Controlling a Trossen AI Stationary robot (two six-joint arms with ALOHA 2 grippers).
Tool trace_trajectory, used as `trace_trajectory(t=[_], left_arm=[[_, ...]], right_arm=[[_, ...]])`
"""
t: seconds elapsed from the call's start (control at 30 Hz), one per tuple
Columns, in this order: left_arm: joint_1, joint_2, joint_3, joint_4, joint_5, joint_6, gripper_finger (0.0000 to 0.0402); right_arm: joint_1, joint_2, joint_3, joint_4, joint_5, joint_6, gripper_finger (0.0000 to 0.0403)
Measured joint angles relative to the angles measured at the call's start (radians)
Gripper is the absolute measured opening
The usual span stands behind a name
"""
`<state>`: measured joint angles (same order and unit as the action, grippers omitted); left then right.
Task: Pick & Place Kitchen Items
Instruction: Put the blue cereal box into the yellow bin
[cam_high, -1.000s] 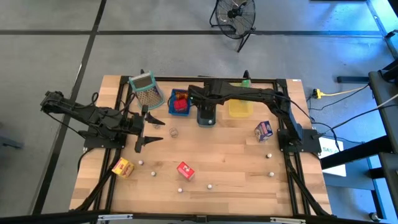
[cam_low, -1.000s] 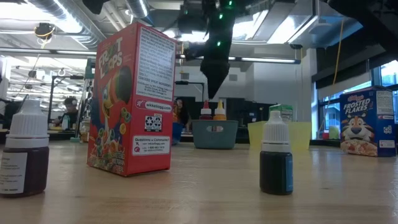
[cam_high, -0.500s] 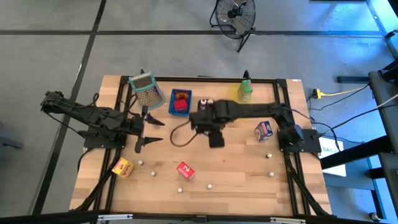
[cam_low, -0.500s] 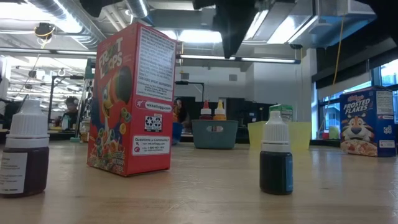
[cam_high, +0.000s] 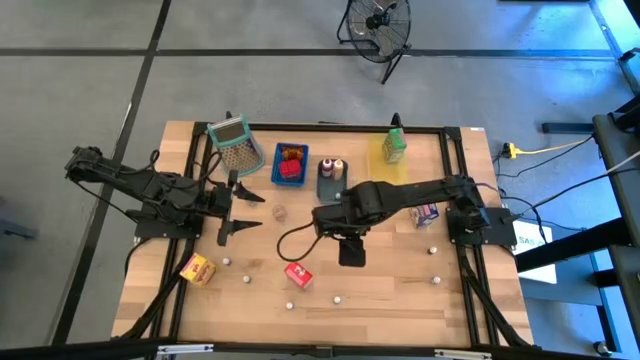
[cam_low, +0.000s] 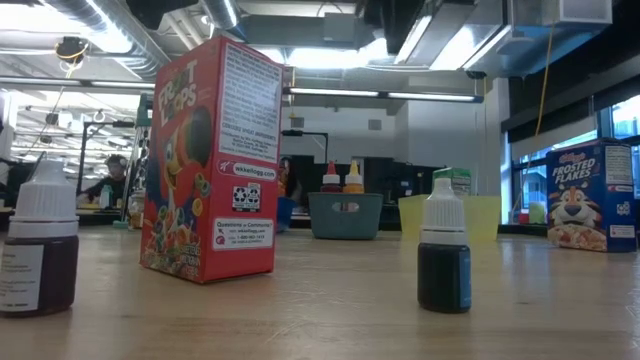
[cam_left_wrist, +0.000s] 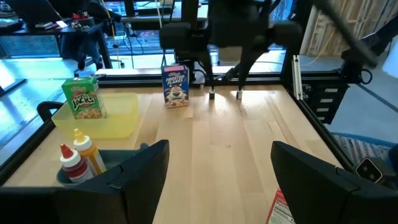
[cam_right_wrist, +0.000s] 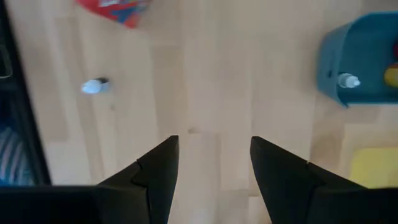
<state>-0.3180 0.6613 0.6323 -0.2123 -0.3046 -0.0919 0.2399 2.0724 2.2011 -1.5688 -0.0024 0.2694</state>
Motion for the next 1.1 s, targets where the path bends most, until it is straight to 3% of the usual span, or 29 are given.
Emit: trace_trajectory(t=[0.23,0.47,0.67,0.87,1.1], left_arm=[[0.0,0.0,0.0,-0.006,0.0,-0.003,0.0278],[0.0,0.0,0.0,-0.02,0.0,-0.019,0.0278],[0.0,0.0,0.0,-0.019,0.0,-0.019,0.0278],[0.0,0.0,0.0,-0.018,0.0,-0.037,0.0278],[0.0,0.0,0.0,-0.018,0.0,-0.037,0.0278]], right_arm=[[-0.025,-0.22,-0.126,-0.003,0.026,0.047,0.0201],[-0.115,-0.6,-0.472,-0.005,0.158,0.329,0.0201],[-0.203,-0.848,-0.757,-0.003,0.168,0.56,0.0201],[-0.296,-0.94,-0.962,-0.005,0.109,0.621,0.0201],[-0.327,-0.936,-0.997,0.012,0.107,0.632,0.0201]])
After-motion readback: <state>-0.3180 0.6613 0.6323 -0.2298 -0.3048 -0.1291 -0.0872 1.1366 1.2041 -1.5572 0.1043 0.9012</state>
